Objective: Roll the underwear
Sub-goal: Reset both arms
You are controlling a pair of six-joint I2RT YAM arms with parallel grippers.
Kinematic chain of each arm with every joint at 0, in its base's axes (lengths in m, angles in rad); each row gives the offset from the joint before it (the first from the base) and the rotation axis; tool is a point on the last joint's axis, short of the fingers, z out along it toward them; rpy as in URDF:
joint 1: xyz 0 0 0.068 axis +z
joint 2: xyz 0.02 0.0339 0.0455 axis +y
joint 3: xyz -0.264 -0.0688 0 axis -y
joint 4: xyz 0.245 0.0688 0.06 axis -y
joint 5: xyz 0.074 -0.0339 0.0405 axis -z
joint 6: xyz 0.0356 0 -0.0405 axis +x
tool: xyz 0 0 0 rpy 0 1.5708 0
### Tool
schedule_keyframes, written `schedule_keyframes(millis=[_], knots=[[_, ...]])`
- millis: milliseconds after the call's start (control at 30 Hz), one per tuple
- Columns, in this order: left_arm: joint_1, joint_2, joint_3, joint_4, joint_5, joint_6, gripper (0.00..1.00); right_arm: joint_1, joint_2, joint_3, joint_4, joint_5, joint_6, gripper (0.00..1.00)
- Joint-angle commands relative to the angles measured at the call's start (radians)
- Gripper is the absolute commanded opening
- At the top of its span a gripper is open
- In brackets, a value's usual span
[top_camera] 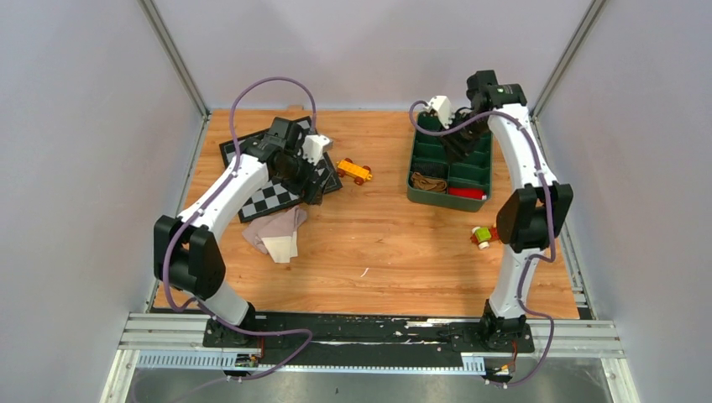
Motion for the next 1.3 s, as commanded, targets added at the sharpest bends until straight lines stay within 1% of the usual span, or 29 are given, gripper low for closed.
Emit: schedule_keyframes(millis=[0,33,100,133,167,267,333,367,400,467,500,533,567,600,633,667,700,733,767,833,867,1000,1033,1100,1167,1267], knots=[[0.030,0.025,-0.008,0.054,-0.220,-0.213,1.00,-0.003,-0.114,-0.024,-0.020,-0.039,0.026,0.40],[0.042,0.034,-0.016,0.043,-0.251,-0.232,1.00,-0.003,-0.136,-0.020,-0.013,-0.044,0.027,0.40],[0.073,0.031,-0.072,0.051,-0.250,-0.270,1.00,-0.012,-0.191,-0.030,0.030,-0.067,0.040,0.43],[0.085,0.015,-0.118,0.069,-0.228,-0.273,1.00,-0.021,-0.225,-0.046,0.069,-0.087,0.057,0.46],[0.094,0.006,-0.152,0.072,-0.180,-0.265,0.99,-0.029,-0.260,-0.065,0.110,-0.112,0.081,0.47],[0.104,-0.054,-0.198,0.097,-0.004,-0.220,0.86,-0.048,-0.363,-0.141,0.265,-0.135,0.196,0.51],[0.104,-0.104,-0.199,0.129,0.091,-0.210,0.84,-0.064,-0.414,-0.198,0.335,-0.138,0.333,0.59],[0.104,-0.113,-0.184,0.122,0.107,-0.204,0.84,-0.068,-0.437,-0.248,0.355,-0.154,0.382,0.63],[0.104,-0.113,-0.159,0.100,0.104,-0.162,0.84,-0.070,-0.463,-0.299,0.372,-0.189,0.421,0.66],[0.104,-0.107,-0.141,0.052,0.044,-0.048,0.84,-0.071,-0.507,-0.422,0.391,-0.272,0.467,0.72],[0.104,-0.108,-0.141,0.029,-0.005,0.015,0.84,-0.073,-0.526,-0.485,0.421,-0.274,0.540,0.83],[0.104,-0.111,-0.146,0.011,-0.071,0.063,0.85,-0.078,-0.541,-0.553,0.459,-0.244,0.649,0.96],[0.104,-0.118,-0.154,-0.007,-0.099,0.099,0.85,-0.097,-0.538,-0.602,0.461,-0.256,0.740,1.00],[0.104,-0.130,-0.164,-0.025,-0.111,0.131,0.85,-0.136,-0.523,-0.634,0.441,-0.359,0.757,1.00],[0.104,-0.150,-0.177,-0.033,-0.121,0.142,0.85,-0.170,-0.522,-0.677,0.442,-0.478,0.762,0.99],[0.104,-0.172,-0.198,-0.034,-0.124,0.147,0.85,-0.193,-0.534,-0.719,0.464,-0.557,0.772,0.99],[0.104,-0.193,-0.220,-0.034,-0.122,0.149,0.85,-0.203,-0.548,-0.747,0.483,-0.600,0.769,0.98],[0.104,-0.215,-0.242,-0.035,-0.118,0.155,0.84,-0.207,-0.561,-0.768,0.489,-0.607,0.746,0.97],[0.104,-0.221,-0.261,-0.038,-0.119,0.159,0.84,-0.204,-0.564,-0.774,0.475,-0.607,0.702,0.94],[0.104,-0.215,-0.286,-0.045,-0.133,0.171,0.82,-0.198,-0.563,-0.779,0.455,-0.544,0.644,0.89],[0.104,-0.207,-0.296,-0.044,-0.146,0.182,0.82,-0.196,-0.561,-0.783,0.442,-0.511,0.619,0.84],[0.104,-0.173,-0.331,0.003,-0.203,0.209,0.81,-0.174,-0.557,-0.812,0.375,-0.434,0.372,0.63],[0.104,-0.164,-0.334,0.018,-0.207,0.208,0.81,-0.167,-0.556,-0.817,0.364,-0.420,0.322,0.59],[0.104,-0.142,-0.336,0.053,-0.211,0.197,0.81,-0.141,-0.550,-0.822,0.365,-0.396,0.279,0.55],[0.104,-0.112,-0.333,0.097,-0.200,0.174,0.81,-0.120,-0.541,-0.819,0.387,-0.388,0.283,0.55],[0.104,-0.044,-0.299,0.145,-0.187,0.123,0.81,-0.046,-0.528,-0.804,0.405,-0.388,0.298,0.55]])
